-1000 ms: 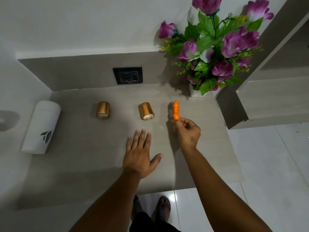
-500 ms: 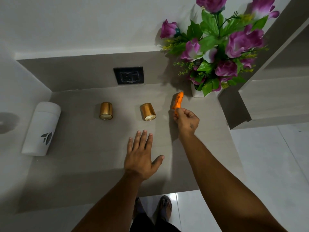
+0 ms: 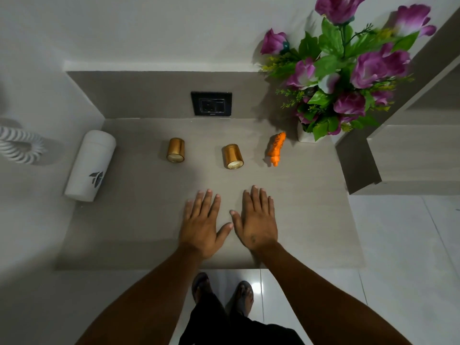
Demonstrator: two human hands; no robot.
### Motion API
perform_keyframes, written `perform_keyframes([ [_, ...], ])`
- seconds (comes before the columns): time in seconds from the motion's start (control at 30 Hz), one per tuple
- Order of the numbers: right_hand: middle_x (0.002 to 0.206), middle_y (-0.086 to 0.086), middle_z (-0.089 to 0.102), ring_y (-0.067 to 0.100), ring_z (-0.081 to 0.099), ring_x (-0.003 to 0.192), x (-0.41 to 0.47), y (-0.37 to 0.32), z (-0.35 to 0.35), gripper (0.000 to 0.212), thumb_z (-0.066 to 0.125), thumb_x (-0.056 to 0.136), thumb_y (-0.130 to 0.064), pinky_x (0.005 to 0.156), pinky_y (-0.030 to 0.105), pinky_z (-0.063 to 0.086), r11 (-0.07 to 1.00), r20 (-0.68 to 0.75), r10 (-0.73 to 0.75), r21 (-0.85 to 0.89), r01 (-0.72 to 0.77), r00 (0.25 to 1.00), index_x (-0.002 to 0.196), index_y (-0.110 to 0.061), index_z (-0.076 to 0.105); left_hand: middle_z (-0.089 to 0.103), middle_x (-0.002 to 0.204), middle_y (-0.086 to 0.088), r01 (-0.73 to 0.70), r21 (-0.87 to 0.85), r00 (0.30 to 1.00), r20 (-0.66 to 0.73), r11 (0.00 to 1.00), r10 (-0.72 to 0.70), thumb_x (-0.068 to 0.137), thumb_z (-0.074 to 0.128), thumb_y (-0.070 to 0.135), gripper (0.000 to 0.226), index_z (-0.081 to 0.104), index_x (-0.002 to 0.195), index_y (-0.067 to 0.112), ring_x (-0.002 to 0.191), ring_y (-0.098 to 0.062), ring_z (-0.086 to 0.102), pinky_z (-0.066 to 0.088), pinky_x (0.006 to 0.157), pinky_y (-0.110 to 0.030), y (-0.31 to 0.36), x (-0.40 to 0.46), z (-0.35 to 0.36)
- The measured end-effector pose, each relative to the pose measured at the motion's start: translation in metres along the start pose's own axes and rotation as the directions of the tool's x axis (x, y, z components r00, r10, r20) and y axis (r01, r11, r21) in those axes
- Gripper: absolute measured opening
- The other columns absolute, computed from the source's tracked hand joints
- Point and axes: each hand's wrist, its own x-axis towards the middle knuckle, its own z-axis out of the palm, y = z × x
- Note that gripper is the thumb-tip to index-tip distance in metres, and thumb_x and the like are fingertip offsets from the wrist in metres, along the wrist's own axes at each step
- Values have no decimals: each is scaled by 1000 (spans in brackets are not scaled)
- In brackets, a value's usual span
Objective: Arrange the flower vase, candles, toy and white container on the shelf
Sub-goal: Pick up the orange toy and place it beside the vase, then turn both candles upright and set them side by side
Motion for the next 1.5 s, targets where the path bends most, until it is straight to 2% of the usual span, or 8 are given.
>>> perform_keyframes([
  [0.23,170,15,3,33,-7,156,4,0,10,84,13,99,-69,125,53,-1,992,15,5,-127,-3,1000,162,-12,12,2,171,-8,38,-48,999,-17,998,-39,93,13,78,90,8,162,20,158,-28,-5,7,127,-56,-14,-10,2],
  [0.37,165,18,23,33,16,154,13,-11,3,92,38,95,-71,126,49,14,990,-101,108,100,-98,989,159,-9,17,5,171,-12,112,-188,989,-72,976,-127,95,25,75,94,8,161,11,158,-26,2,10,128,-49,-14,-11,0],
  [0.5,158,17,30,35,35,143,56,-41,-16,98,61,86,-69,114,47,39,907,-151,267,374,-194,952,154,-12,18,31,158,-25,284,-511,858,-242,812,-452,94,50,61,79,39,142,-1,148,-40,30,33,119,-56,-26,21,-28],
  [0.63,147,13,37,34,50,126,112,-61,-32,90,75,82,-56,101,46,51,868,-130,338,425,-256,932,147,-15,28,40,146,-31,384,-601,756,-232,701,-612,86,74,48,83,39,137,-6,134,-50,44,42,110,-58,-62,82,-64],
  [0.83,128,16,53,36,55,112,165,-61,-42,47,68,91,-29,92,44,52,900,-78,282,367,-236,956,133,-17,53,48,131,-21,357,-528,848,-161,770,-504,83,79,25,57,46,125,5,107,-43,59,55,87,-53,-105,135,-84],
  [1.1,121,9,55,30,62,101,205,-65,-49,55,84,78,-32,92,38,52,790,-34,461,471,-393,887,124,-16,60,63,109,-12,197,-627,887,-213,754,-409,81,78,23,29,63,104,13,96,-33,61,50,78,-36,-120,165,-101],
  [1.3,112,-1,54,25,59,105,212,-61,-43,55,85,76,-24,93,35,48,713,-53,529,568,-411,847,124,-20,58,69,104,-7,167,-752,875,-185,638,-448,70,89,14,39,69,103,9,94,-25,64,41,77,-22,-123,179,-100],
  [1.5,124,5,63,24,60,111,210,-48,-33,62,87,74,-22,98,38,50,676,-18,552,595,-435,834,128,-19,58,73,110,-6,192,-857,877,-69,478,-476,64,95,7,58,69,116,10,100,-20,66,48,87,-23,-119,187,-89],
])
